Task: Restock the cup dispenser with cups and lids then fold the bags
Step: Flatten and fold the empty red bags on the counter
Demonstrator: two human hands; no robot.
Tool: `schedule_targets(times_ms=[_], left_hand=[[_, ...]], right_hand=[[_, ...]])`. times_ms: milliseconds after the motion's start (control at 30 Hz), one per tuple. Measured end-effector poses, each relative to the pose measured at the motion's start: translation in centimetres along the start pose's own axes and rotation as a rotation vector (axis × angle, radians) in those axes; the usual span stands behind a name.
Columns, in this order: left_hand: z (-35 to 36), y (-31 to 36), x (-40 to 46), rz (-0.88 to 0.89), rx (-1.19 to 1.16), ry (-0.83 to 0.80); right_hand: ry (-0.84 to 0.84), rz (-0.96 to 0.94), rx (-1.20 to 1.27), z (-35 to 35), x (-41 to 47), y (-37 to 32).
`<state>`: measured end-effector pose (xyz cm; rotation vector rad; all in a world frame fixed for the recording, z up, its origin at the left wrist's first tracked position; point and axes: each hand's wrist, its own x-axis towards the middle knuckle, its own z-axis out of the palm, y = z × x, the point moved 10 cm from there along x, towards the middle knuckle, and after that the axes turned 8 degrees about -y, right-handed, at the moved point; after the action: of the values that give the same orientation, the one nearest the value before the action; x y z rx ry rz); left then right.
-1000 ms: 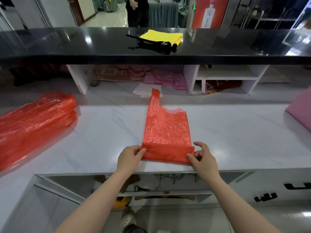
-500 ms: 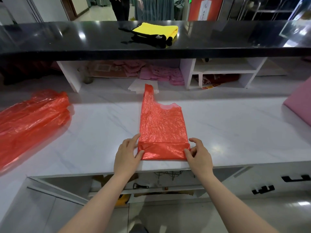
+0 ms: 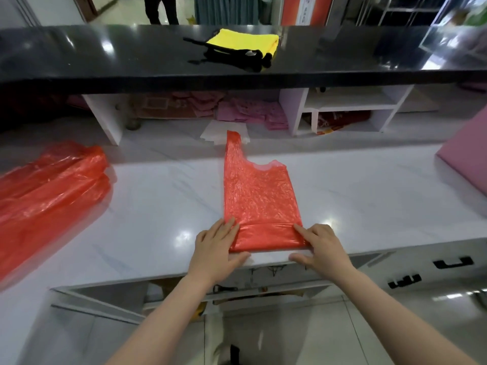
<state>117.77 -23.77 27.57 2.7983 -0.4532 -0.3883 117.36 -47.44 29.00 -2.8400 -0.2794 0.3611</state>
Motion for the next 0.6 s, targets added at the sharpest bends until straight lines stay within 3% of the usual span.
schedule_targets(times_ms=[267, 400, 500, 600], left_hand=[[0.3, 0.3, -1.5, 0.203, 0.018, -0.068], [-1.5, -0.1, -2.2, 0.224, -0.231, 0.019], [-2.6, -0.7, -2.3, 0.156, -0.411, 0.069], [-3.3, -2.1, -2.3, -0.022, -0.585, 0.174]], right_hand=[[0.081, -0.113, 0.102, -1.0, -1.9, -0.4], [0.109, -0.146, 0.253, -1.8, -1.7, 0.2], [0.196, -0.098, 0.398, -3.1, -1.0, 1.3], [0.202, 0.004, 0.464, -3.0, 0.3, 2.2]])
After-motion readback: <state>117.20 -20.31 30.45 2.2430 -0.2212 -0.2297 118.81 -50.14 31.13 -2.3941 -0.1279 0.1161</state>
